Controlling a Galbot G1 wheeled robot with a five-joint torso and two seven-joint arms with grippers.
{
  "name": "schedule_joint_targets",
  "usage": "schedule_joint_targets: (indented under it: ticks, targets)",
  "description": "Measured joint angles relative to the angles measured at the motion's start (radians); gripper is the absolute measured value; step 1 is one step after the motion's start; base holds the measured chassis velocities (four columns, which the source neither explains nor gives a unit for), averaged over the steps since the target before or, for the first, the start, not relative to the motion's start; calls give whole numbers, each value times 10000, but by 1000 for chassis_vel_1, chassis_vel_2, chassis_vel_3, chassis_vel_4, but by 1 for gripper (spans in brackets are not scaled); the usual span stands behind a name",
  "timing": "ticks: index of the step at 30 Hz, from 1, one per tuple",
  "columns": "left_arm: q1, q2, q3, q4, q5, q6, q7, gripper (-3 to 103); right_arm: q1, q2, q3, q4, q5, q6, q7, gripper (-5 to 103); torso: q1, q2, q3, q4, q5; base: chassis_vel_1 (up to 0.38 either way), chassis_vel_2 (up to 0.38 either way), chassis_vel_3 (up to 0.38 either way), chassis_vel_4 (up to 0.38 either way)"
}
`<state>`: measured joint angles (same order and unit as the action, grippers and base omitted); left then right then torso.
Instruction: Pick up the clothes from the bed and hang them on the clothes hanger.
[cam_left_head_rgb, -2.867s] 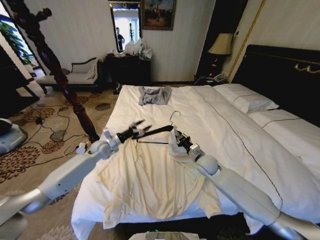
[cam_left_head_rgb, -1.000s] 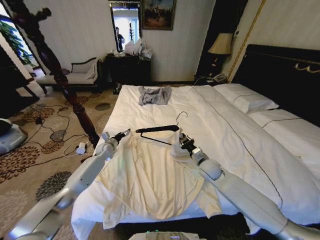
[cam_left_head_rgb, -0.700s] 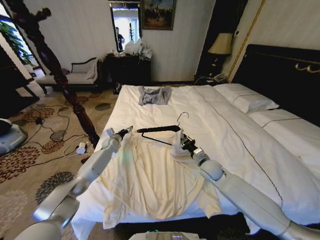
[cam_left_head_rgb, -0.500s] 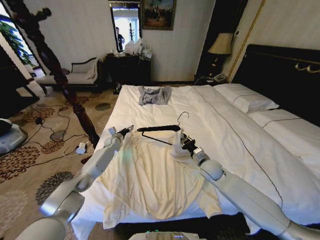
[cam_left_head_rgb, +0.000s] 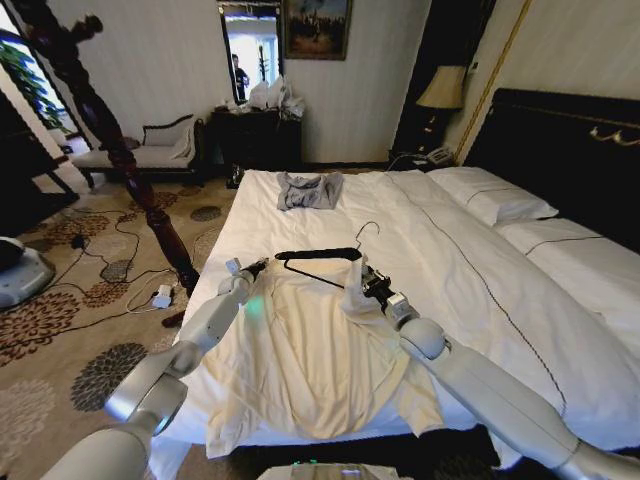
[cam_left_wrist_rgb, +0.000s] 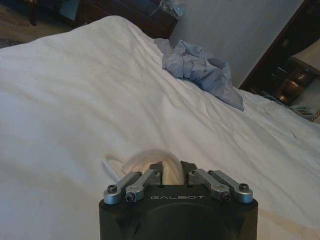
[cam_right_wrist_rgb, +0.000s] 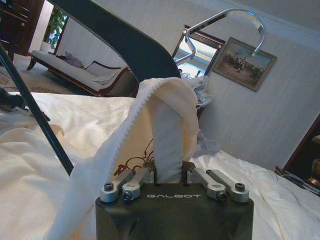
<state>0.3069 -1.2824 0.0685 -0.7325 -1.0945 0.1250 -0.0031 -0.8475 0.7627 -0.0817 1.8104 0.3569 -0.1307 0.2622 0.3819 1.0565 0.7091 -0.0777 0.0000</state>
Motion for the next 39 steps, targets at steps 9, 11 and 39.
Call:
schedule_joint_targets:
  ticks: [9,11,39]
  targets:
    - [175,266,-52,-303,-22,-55,-30,1,-63,41,-3,-22,-13,0,16,23,-1,0,-1,0,-1,0,0,0,0]
    - [357,434,-86,-557,-37,-93,-32,1,-74,20,-23,-25,-27,0,17,23,-1,0,0,0,-1,0,0,0,0]
    - [3003,4081,-1240,-7789,-1214,-2561,2015,1,922,-192,-814,-543,-170,-242,60,23,-1,1,-1,1,-2,0,0,0,0]
